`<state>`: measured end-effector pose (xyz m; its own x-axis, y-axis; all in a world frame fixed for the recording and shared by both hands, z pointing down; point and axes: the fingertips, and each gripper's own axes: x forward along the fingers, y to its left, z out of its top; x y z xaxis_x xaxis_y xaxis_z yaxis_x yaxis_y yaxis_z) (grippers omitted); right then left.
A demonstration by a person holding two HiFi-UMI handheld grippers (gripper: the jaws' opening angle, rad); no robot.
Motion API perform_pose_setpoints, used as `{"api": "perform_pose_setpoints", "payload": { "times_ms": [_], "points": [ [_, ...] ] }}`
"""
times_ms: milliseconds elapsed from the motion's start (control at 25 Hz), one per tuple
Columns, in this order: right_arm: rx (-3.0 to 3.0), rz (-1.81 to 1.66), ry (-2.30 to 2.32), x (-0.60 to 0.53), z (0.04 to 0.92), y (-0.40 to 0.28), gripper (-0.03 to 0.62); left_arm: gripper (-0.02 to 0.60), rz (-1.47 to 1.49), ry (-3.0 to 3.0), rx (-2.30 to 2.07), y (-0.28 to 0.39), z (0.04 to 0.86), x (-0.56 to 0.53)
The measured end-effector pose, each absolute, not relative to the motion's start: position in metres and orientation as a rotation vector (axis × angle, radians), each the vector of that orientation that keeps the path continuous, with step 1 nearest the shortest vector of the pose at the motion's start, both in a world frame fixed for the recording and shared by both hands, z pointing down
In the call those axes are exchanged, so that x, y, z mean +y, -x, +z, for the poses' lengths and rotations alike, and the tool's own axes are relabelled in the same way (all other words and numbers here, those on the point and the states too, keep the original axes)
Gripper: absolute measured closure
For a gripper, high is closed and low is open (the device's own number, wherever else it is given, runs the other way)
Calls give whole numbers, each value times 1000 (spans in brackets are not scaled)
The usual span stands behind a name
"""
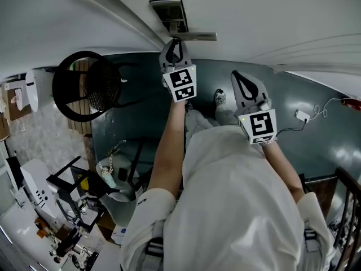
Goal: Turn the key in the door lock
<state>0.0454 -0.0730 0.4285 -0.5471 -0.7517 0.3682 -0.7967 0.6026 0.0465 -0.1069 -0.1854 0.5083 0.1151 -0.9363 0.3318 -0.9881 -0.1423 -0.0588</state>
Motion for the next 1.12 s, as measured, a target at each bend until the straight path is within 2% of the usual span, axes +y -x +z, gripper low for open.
{"api": "perform_pose_setpoints", "payload": {
  "times_ms": [80, 240, 320, 720, 1000, 1120],
  "points": [
    [-2471, 181, -1255, -71, 429, -47, 602, 522, 572, -2245, -1965, 104, 512, -185],
    [-2470, 176, -1247, -71, 430, -44, 602, 532, 1108, -2360, -2088, 96, 520, -186],
    [-2477, 171, -1243, -71, 430, -41, 602, 532, 1212, -2382, -2124, 96, 521, -186],
    [-2444, 178, -1277, -67, 434, -46, 602, 532, 1121, -2498, -2119, 92, 523, -185],
    [-2426, 175, -1295, -67, 433, -44, 602, 529, 1219, -2552, -2179, 89, 523, -188],
    [-2426, 178, -1304, -68, 431, -43, 602, 479, 1180, -2567, -2170, 83, 525, -188]
  ]
}}
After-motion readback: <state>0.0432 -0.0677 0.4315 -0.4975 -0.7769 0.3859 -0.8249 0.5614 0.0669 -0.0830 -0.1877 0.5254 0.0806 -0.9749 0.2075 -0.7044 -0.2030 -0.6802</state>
